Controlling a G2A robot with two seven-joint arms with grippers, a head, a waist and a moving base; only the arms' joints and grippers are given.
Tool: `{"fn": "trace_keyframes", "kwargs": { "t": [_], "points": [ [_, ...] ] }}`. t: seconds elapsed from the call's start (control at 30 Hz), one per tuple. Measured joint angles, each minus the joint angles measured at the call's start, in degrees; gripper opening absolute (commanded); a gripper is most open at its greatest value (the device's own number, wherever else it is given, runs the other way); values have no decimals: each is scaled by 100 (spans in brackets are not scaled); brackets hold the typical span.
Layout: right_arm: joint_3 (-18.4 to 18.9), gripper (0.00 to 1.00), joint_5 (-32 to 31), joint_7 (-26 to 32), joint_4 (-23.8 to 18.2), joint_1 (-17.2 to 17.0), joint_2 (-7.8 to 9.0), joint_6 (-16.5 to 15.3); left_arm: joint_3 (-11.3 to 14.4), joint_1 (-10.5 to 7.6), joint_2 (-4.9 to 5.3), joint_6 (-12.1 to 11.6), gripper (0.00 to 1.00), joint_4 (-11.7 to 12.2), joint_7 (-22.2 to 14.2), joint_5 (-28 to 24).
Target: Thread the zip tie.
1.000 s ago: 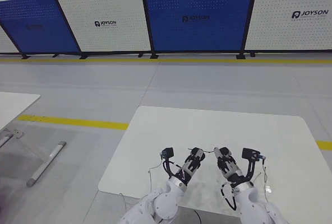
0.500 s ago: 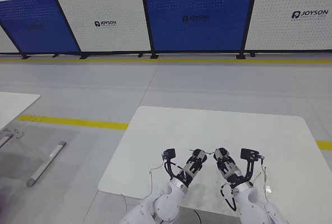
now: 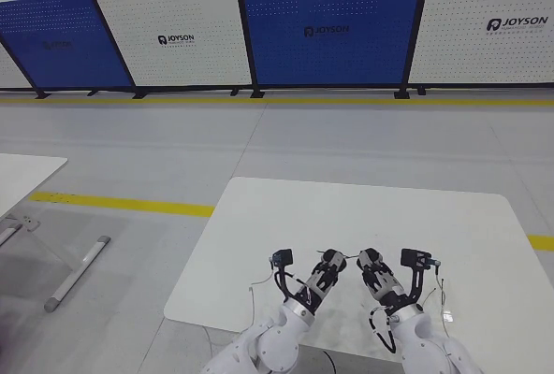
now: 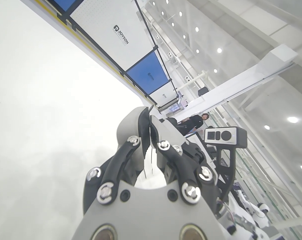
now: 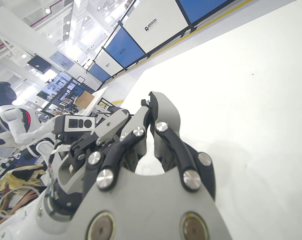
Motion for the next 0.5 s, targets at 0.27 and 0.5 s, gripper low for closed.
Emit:
{"fn": "trace_keyframes", "kwargs": {
  "t": [0.27, 0.5],
  "points": [
    [40, 0, 69, 34, -18, -13, -1, -78, -8, 13, -11, 46, 0, 1, -26, 70],
    [101, 0, 90, 4, -23, -52, 1, -104, 82, -55, -42, 290, 36, 91, -44, 305]
  ]
}}
